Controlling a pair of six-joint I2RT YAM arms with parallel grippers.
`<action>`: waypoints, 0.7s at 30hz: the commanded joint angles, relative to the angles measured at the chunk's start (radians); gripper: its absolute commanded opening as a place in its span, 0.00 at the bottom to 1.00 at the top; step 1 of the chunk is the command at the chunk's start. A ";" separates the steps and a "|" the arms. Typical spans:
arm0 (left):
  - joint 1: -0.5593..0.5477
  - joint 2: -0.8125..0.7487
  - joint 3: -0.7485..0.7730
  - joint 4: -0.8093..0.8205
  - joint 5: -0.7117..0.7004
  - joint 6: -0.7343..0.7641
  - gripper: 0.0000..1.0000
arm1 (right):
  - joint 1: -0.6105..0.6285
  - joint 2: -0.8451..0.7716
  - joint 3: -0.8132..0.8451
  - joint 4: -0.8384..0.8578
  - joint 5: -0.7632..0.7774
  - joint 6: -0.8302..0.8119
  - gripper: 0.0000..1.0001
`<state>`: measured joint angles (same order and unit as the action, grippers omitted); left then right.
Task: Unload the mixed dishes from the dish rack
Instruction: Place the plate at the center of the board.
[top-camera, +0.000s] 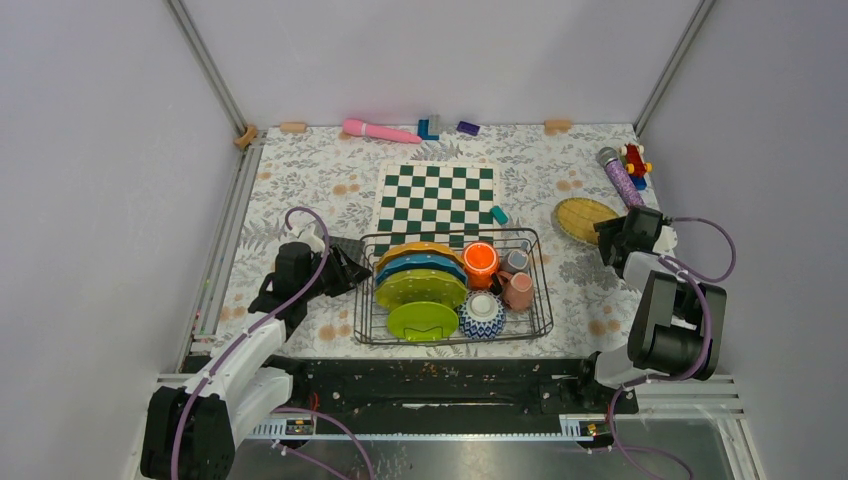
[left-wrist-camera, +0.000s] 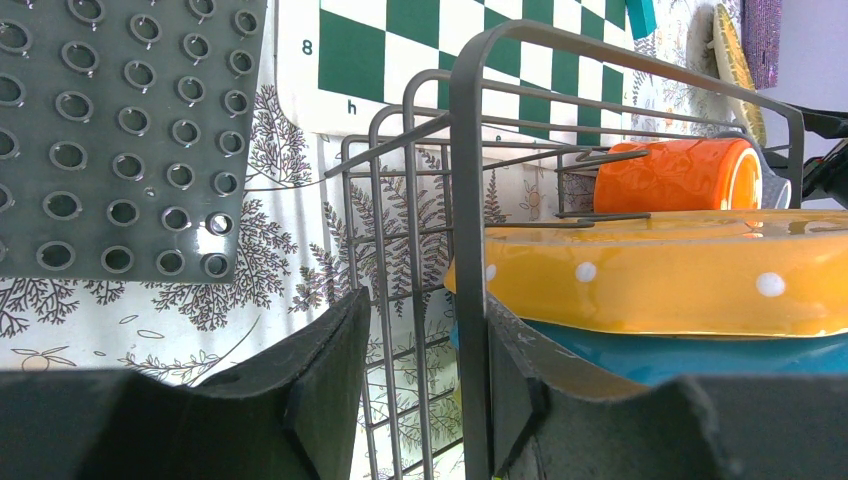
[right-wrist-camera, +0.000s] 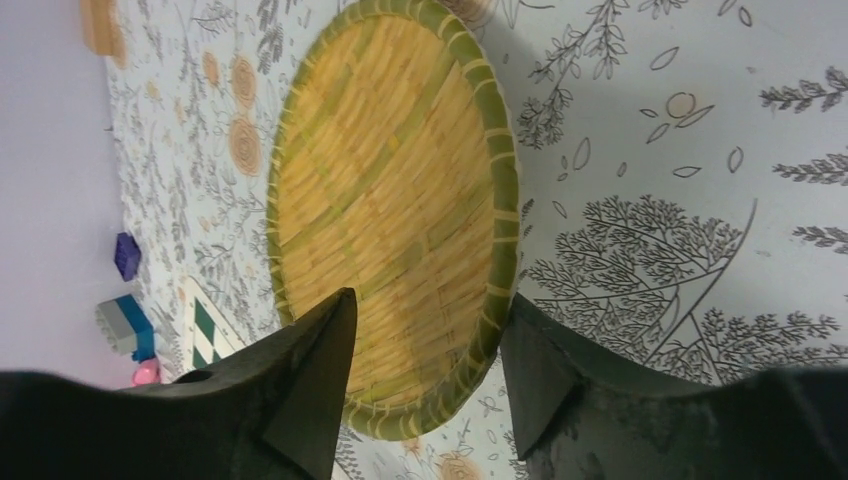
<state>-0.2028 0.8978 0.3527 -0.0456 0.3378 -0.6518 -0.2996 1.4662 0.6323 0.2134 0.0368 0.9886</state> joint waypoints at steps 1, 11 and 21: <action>0.005 -0.008 0.003 -0.030 -0.037 0.034 0.42 | -0.003 -0.030 0.015 -0.057 0.050 -0.006 0.64; 0.005 -0.014 0.005 -0.034 -0.040 0.032 0.42 | 0.000 -0.284 0.026 -0.183 0.077 -0.198 1.00; 0.003 -0.019 0.012 -0.052 -0.055 0.034 0.42 | 0.410 -0.611 0.205 -0.312 -0.119 -0.746 1.00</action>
<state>-0.2031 0.8898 0.3527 -0.0544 0.3328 -0.6518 -0.0658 0.9455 0.7452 -0.0761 0.0772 0.5381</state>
